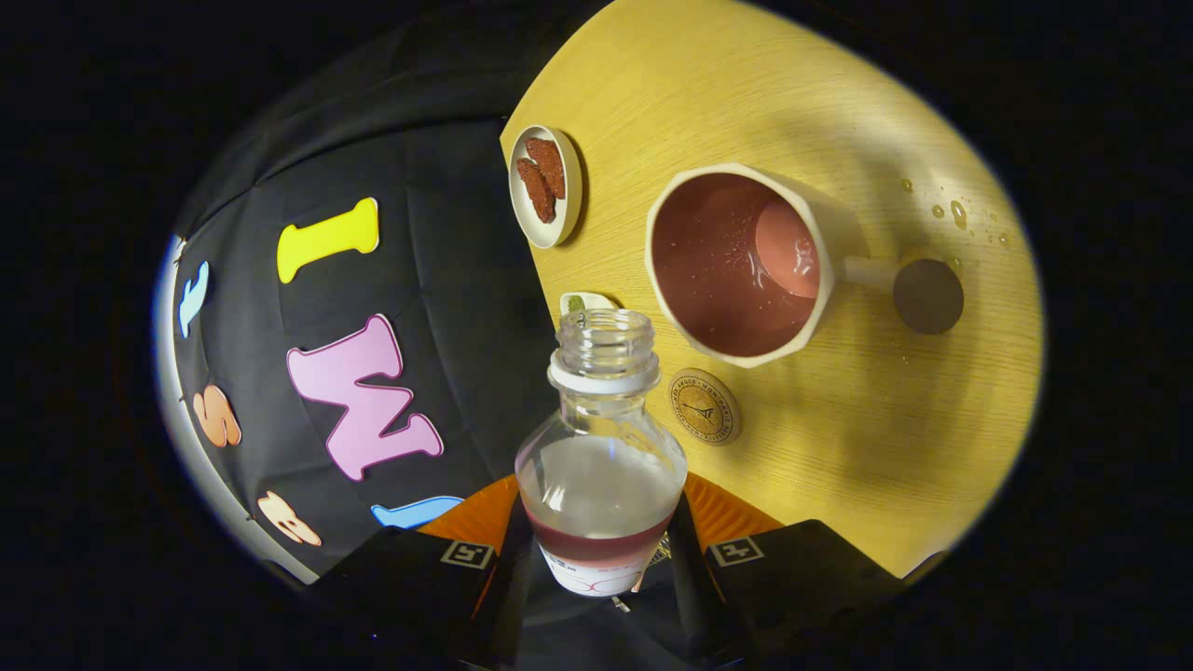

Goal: Take the bottle from table, then pour the juice into the cup, finally place the bottle on the coaster

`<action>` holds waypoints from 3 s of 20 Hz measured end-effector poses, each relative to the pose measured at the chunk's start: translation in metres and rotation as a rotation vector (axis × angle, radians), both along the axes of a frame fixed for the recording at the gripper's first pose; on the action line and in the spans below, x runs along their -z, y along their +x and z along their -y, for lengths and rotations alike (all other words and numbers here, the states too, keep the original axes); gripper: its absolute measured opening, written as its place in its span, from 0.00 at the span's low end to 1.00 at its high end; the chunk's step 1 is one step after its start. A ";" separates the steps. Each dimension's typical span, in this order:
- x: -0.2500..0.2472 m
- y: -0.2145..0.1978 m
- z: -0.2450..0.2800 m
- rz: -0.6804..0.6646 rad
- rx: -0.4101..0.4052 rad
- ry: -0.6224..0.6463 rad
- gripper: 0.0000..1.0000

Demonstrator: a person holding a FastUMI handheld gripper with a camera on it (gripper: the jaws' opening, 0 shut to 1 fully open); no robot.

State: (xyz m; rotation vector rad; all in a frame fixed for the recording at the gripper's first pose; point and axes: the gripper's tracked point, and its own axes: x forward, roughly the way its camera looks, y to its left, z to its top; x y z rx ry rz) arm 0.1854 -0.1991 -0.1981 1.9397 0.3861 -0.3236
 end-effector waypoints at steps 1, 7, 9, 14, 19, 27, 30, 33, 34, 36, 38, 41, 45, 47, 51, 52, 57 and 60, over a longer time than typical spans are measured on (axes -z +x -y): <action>0.000 0.001 0.001 -0.002 0.002 0.020 0.69; -0.003 0.001 0.002 0.005 0.027 0.101 0.69; -0.005 0.001 0.002 0.016 0.050 0.137 0.69; -0.009 0.001 0.004 0.024 0.088 0.205 0.69; -0.015 0.003 0.006 0.035 0.117 0.267 0.69; -0.031 0.003 0.016 0.063 0.170 0.370 0.68; -0.034 0.004 0.018 0.063 0.179 0.405 0.69; -0.038 0.005 0.020 0.068 0.194 0.437 0.68; -0.040 0.005 0.022 0.077 0.206 0.449 0.68; -0.043 0.007 0.025 0.094 0.224 0.469 0.68; -0.045 0.008 0.026 0.100 0.236 0.487 0.69; -0.050 0.010 0.031 0.117 0.266 0.523 0.69; -0.053 0.009 0.034 0.124 0.294 0.567 0.69; -0.052 0.008 0.036 0.126 0.304 0.574 0.69; -0.053 0.009 0.035 0.125 0.313 0.587 0.69; -0.053 0.008 0.036 0.126 0.316 0.592 0.69; -0.053 0.007 0.037 0.121 0.319 0.597 0.69; -0.052 0.007 0.037 0.113 0.314 0.606 0.69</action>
